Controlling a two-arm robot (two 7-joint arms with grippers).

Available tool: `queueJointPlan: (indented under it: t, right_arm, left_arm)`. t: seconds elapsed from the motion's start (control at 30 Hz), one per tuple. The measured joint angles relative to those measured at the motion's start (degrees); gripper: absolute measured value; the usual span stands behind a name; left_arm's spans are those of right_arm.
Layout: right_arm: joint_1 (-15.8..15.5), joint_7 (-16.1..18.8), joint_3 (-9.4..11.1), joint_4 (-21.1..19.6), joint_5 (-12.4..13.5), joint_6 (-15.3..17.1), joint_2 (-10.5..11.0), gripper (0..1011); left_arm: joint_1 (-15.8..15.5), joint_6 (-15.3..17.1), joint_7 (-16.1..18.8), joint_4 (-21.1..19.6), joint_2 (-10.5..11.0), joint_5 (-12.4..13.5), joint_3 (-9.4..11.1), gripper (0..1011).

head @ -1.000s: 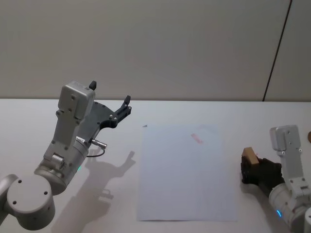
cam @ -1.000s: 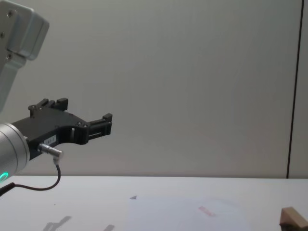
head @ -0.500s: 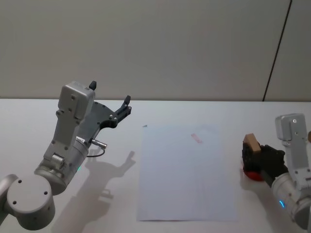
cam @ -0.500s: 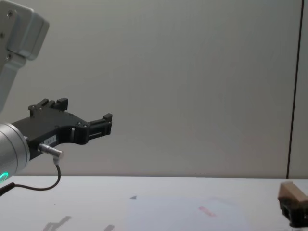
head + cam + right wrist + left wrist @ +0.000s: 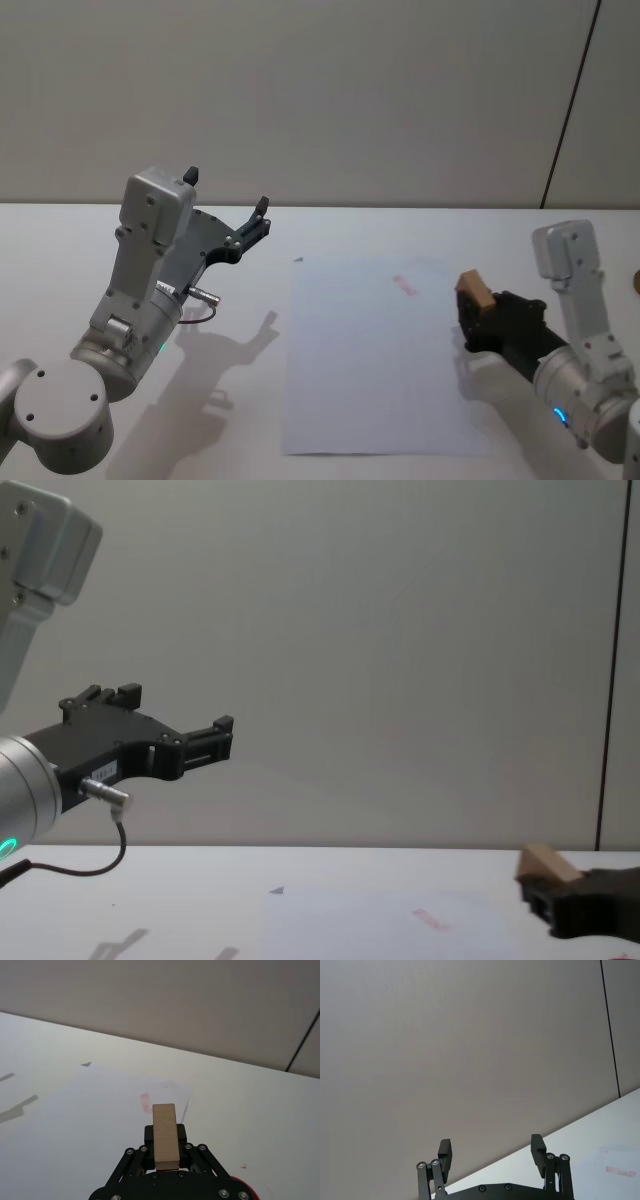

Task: Use the one hand to pick up the stamp and affix it onto the A4 paper.

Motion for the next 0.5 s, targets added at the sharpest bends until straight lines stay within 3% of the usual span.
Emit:
queueJointPlan:
  t: [0.27,0.5]
  right_arm:
    - [1.1,5.6,-1.2,0.2,-1.2,2.4,-0.6,219]
    - [2.5,9.5,-2.4,1.7,-3.9,4.8,-1.3,219]
  left_arm:
    - [0.0,0.0,0.0,0.0,0.0,0.0,0.0,1003]
    - [0.0,0.0,0.0,0.0,0.0,0.0,0.0,1003]
